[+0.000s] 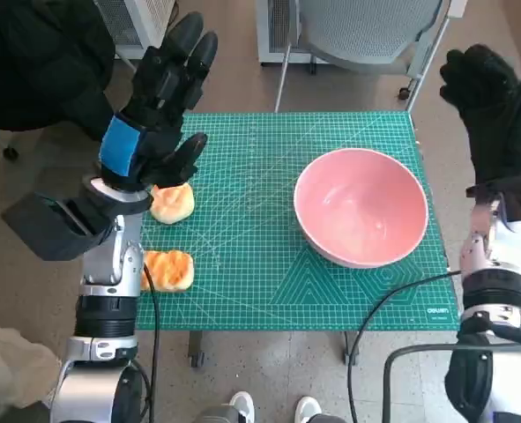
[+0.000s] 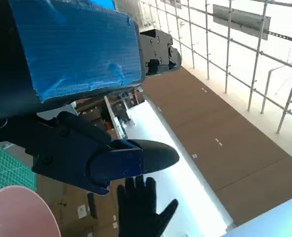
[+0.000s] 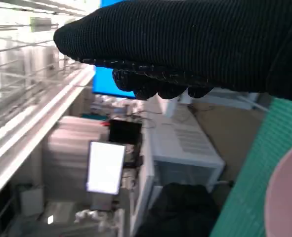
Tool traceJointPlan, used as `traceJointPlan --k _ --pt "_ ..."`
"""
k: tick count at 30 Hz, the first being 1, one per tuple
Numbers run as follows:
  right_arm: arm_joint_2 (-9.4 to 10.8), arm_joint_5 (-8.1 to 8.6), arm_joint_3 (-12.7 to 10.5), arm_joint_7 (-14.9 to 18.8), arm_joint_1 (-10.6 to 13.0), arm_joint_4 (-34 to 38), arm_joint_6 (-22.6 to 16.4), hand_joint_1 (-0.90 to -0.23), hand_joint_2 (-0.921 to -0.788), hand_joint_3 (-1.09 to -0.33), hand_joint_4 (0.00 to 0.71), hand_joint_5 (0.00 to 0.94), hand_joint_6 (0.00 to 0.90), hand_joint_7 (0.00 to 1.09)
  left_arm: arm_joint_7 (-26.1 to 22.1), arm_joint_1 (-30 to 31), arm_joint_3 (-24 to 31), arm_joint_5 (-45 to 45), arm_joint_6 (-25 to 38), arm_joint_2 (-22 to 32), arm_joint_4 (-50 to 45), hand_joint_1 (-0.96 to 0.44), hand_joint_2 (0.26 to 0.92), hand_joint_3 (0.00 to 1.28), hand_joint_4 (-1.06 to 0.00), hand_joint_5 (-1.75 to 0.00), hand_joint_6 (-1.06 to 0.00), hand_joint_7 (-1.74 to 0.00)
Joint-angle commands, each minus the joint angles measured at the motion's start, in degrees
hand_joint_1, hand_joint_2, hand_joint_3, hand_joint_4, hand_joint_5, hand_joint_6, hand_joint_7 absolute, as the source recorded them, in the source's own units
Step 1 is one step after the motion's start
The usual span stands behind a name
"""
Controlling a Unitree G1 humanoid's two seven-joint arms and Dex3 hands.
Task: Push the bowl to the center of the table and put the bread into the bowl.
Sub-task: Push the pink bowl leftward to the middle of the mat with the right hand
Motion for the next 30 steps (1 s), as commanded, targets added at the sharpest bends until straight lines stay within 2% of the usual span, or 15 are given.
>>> traceJointPlan --k 1,8,13,17,27,30 --pt "-0.2 -1.57 -0.2 -1.4 2.4 1.6 2.1 -0.703 -0.921 -0.768 0.149 0.008 0.274 0.03 -0.3 1.0 0.2 -0.3 0.0 0.3 -0.4 -0.66 0.921 0.50 -0.06 0.00 0.00 -0.30" --pt "-0.4 -3.79 0.2 -3.4 3.4 2.2 3.7 -0.711 -0.921 -0.807 0.152 0.006 0.271 0.03 -0.3 1.4 0.3 -0.6 0.6 0.5 -1.2 -0.66 0.921 0.50 -0.06 0.00 0.00 -0.30" --pt "-0.4 -6.22 1.1 -6.1 4.4 2.6 5.1 -0.728 -0.921 -0.844 0.178 0.015 0.274 0.03 -0.3 1.8 0.4 -0.7 0.8 0.6 -1.9 -0.66 0.921 0.50 -0.06 0.00 0.00 -0.30" --pt "-0.3 -7.51 1.4 -7.6 4.8 2.7 6.1 -0.733 -0.921 -0.877 0.199 0.020 0.285 0.03 -0.2 2.1 0.5 -0.7 1.2 0.7 -2.5 -0.66 0.921 0.51 -0.05 0.00 0.00 -0.30" --pt "0.6 -8.94 1.5 -9.6 5.7 3.0 7.7 -0.739 -0.921 -0.914 0.234 0.025 0.334 0.05 -0.2 2.8 0.8 -0.9 1.8 0.9 -3.6 -0.66 0.921 0.51 -0.05 0.00 0.00 -0.29" --pt "0.8 -8.89 1.1 -9.6 6.0 3.1 8.2 -0.752 -0.921 -0.915 0.239 0.023 0.343 0.06 -0.2 3.1 0.9 -1.0 2.0 1.1 -4.2 -0.66 0.921 0.51 -0.05 0.00 0.00 -0.29"
